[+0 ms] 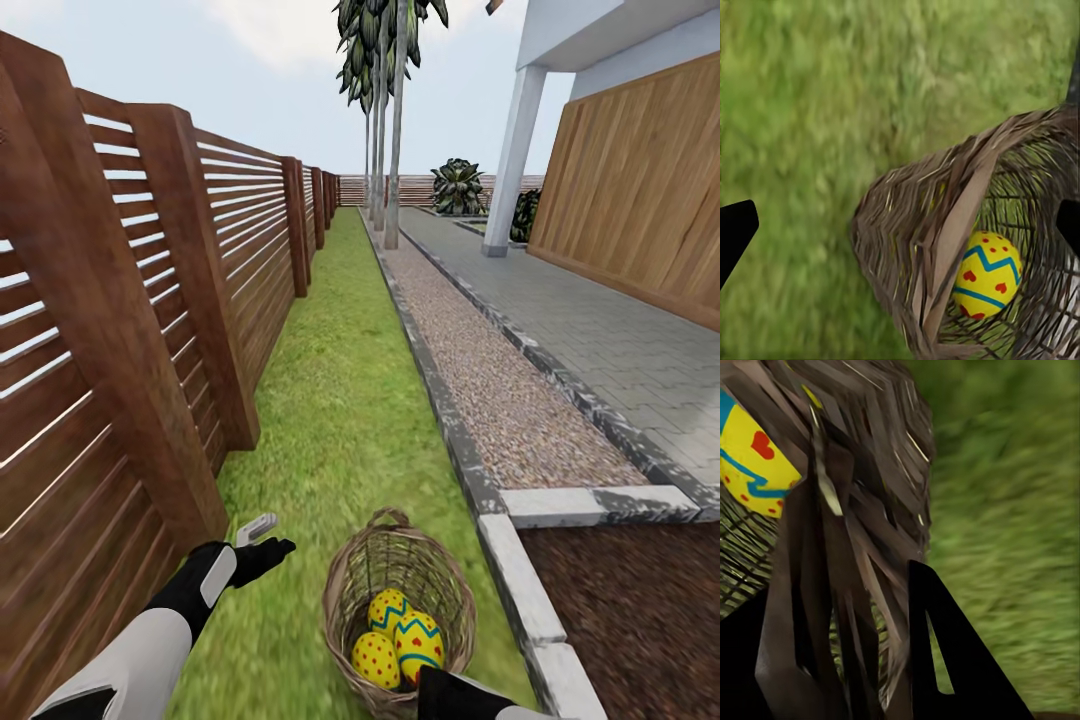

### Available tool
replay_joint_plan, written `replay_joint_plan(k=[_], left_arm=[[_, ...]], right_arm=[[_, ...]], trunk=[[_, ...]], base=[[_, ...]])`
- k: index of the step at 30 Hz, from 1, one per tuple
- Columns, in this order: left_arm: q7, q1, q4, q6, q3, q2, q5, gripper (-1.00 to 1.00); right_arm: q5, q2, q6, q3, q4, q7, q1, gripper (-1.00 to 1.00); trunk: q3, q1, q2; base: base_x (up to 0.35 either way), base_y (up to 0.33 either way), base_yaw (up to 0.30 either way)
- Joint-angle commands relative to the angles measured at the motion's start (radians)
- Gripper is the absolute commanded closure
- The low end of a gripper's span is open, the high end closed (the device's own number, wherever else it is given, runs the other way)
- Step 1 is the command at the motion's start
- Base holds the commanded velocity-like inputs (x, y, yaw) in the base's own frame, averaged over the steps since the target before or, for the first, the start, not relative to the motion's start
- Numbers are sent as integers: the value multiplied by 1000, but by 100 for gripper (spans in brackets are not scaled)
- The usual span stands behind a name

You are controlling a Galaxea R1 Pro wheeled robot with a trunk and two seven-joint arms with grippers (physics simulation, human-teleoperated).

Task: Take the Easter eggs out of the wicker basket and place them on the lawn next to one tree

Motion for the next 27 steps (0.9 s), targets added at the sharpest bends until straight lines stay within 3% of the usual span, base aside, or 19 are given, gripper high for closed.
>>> replay_joint_plan(k=[1,12,13,27], left_arm=[[-2,0,-1,7,8,-1,0,-100],[3,0,-1,6,9,0,0,-100],[4,0,-1,1,9,0,0,-100],[5,0,-1,-1,8,0,-1,-100]], right_arm=[[-8,0,-5,0,1,-1,-1,100],[-6,0,-4,1,1,-1,-3,100],[132,0,-7,3,0,-2,-3,100],[142,0,-33,3,1,-14,-3,100]], trunk=[[2,-4,7],[37,-46,84],[40,-50,91],[84,-104,189]], base=[[0,0,0],[0,0,0],[0,0,0],[0,0,0]])
